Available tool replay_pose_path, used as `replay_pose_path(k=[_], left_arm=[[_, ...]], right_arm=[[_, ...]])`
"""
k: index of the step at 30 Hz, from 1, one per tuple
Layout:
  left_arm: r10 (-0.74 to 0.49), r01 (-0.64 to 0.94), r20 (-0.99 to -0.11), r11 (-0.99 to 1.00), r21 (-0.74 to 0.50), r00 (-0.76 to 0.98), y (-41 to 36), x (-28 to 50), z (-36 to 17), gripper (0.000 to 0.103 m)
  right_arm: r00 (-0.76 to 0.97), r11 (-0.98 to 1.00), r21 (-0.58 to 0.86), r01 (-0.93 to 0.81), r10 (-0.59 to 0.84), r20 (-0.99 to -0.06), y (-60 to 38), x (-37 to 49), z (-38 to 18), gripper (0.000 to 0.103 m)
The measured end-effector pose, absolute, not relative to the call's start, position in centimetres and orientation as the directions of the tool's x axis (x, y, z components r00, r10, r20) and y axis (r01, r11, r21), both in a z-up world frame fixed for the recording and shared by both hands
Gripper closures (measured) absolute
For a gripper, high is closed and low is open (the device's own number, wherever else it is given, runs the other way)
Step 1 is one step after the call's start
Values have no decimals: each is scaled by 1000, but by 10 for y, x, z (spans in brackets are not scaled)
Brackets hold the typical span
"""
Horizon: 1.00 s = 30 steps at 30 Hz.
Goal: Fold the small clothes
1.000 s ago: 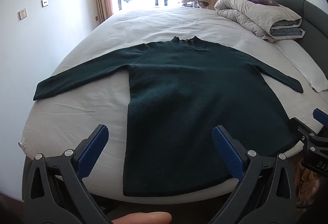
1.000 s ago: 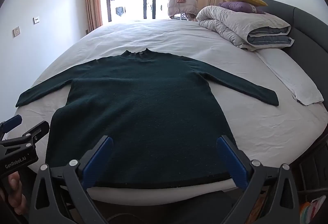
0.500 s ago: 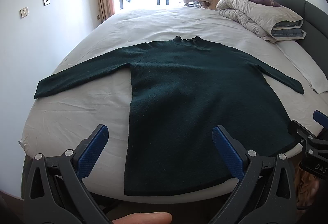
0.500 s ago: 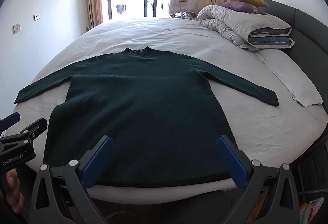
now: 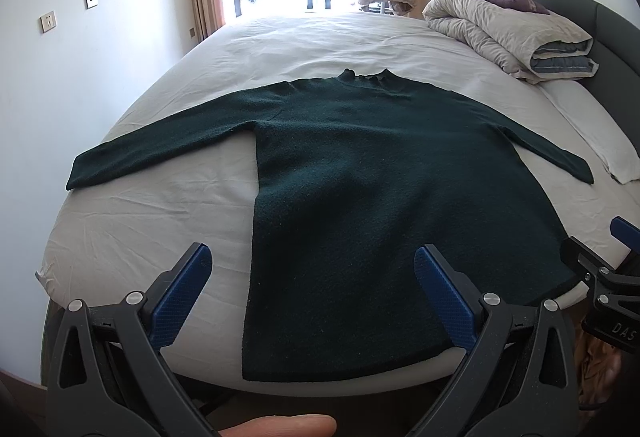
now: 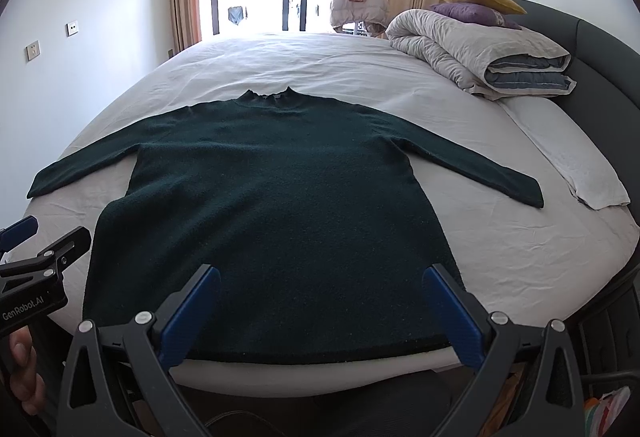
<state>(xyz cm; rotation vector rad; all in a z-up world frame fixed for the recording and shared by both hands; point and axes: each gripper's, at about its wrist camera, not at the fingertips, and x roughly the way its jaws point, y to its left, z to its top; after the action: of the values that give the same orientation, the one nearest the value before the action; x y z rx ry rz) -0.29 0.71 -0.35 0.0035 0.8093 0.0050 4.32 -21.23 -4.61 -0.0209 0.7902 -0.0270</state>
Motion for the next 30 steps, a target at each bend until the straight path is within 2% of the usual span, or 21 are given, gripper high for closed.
replay_pose_path(k=[30], left_arm=[[2,-1,-725,1000,2,689,9,-2,-4,0]], right_arm=[[703,999,-36,15,-36,-711,-210,43,-48,0]])
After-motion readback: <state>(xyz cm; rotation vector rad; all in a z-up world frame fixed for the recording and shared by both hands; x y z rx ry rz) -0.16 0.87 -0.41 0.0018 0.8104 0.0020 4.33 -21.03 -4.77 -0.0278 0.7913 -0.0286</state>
